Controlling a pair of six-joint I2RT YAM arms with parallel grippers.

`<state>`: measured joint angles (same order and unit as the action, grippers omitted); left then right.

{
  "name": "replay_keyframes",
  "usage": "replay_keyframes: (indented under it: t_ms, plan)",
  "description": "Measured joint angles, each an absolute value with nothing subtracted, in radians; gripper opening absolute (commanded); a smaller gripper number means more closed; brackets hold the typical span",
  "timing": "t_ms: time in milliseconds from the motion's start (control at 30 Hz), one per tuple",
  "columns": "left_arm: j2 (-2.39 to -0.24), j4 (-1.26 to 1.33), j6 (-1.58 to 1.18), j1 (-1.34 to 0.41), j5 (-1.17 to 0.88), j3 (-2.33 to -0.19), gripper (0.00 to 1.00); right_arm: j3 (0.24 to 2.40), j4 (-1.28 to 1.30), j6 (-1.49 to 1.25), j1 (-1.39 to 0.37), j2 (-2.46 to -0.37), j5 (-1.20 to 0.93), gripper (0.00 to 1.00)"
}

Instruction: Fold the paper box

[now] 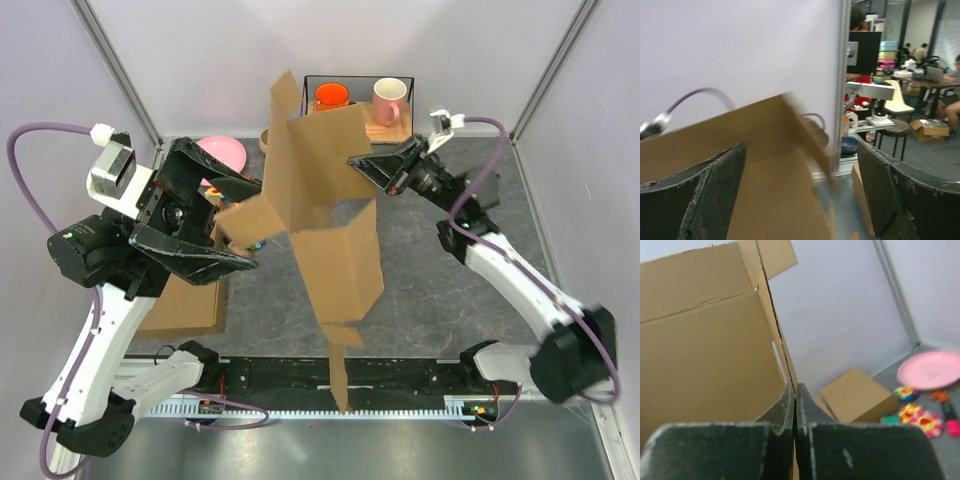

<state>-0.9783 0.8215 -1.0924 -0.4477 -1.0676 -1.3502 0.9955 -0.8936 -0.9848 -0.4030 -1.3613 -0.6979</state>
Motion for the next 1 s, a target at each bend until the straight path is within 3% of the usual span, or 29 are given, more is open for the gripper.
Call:
replay_keyframes:
  t_ms: [200,467,567,733,1000]
  plan:
    - [-0.871,0.544,-0.857,-0.449,-0.898,-1.269,1.00,1.155,-0.354,-0.618,-0.463,-1.104,-0.402,0.00]
    - [-0.718,0.192,-0.644,-0.451,-0.335,-1.104,1.00,1.192,0.181,-0.456,-0.459,-1.046,-0.015,0.00]
    - [-0.691,0.070,-0.601,-0.451,-0.120,-1.093,1.00,1.192,0.316,-0.432,-0.459,-1.040,0.060,0.00]
    - [-0.636,-0.061,-0.561,-0.451,0.063,-1.051,0.99,1.192,0.480,-0.429,-0.459,-1.011,0.144,0.00]
    - [-0.618,-0.159,-0.563,-0.451,0.144,-0.849,1.00,1.087,0.596,-0.480,-0.458,-0.929,0.217,0.00]
